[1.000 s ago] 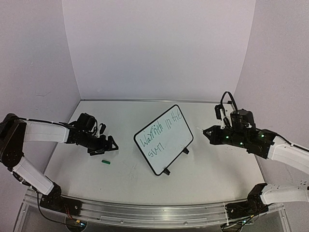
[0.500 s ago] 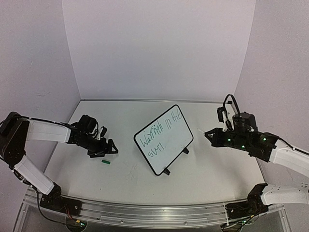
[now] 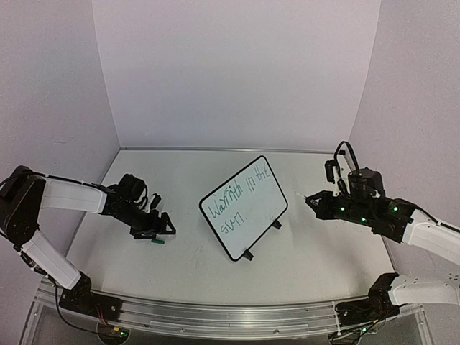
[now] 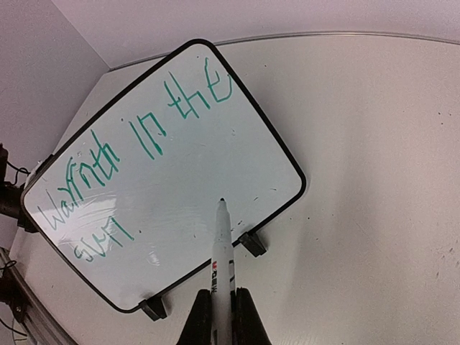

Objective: Write a sentence on the whiteboard
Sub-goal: Pick up the pen cap from the center of the board.

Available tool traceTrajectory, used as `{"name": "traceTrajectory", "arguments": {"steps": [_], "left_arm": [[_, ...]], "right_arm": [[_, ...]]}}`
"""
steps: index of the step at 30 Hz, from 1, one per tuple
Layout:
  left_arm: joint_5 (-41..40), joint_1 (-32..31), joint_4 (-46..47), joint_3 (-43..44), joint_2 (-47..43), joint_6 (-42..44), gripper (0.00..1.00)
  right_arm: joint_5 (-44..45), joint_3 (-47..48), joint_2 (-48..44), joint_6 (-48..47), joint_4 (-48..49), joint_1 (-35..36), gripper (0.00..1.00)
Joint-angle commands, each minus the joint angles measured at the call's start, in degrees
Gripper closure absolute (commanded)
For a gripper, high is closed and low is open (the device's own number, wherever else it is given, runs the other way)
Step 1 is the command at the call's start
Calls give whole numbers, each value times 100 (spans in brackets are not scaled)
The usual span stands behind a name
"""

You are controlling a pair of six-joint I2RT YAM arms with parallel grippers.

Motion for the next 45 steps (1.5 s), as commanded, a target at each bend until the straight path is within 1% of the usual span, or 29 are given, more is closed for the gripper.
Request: {"name": "traceTrajectory", "arguments": {"steps": [1,8,10,13,15,18,21,23,28,36,42,45], "left_arm": [[145,-185,-51,-79,69,-2,12],[-4,-500,-247,-162,-70,-130,12],[-251,-630,-352,-171,-172,-167,13],[-831,-743,-534,-135,-349,-234,16],[-1058,-747,-538,-112,-409,-271,24],[-1251,-787,-538,-10,-385,-258,39],[-1319,-827,-582,133,-262,-212,49],[-1355,-842,-635,208,-153,-190,53],[-1445,-844,-633,277,61,-181,58],[-1826,-853,-740,366,167,-215,60],[-1865,-863,-826,483,300,-131,62],[-1661,-910,-760,501,300,40,62]], "right_arm": [[-3,-12,-86,53,107,-9,100],[11,-36,-132,69,105,-9,100],[21,-46,-140,67,105,-12,100],[20,-47,-142,69,105,-12,100],[20,-52,-145,69,105,-12,100],[24,-45,-155,68,105,-12,100],[43,-49,-179,65,92,-13,100],[54,-61,-197,66,83,-10,100],[72,-65,-219,67,60,-10,100],[114,-17,-219,13,0,-11,100],[119,-27,-219,15,-11,-10,100],[131,-26,-227,16,-26,-12,100]]}}
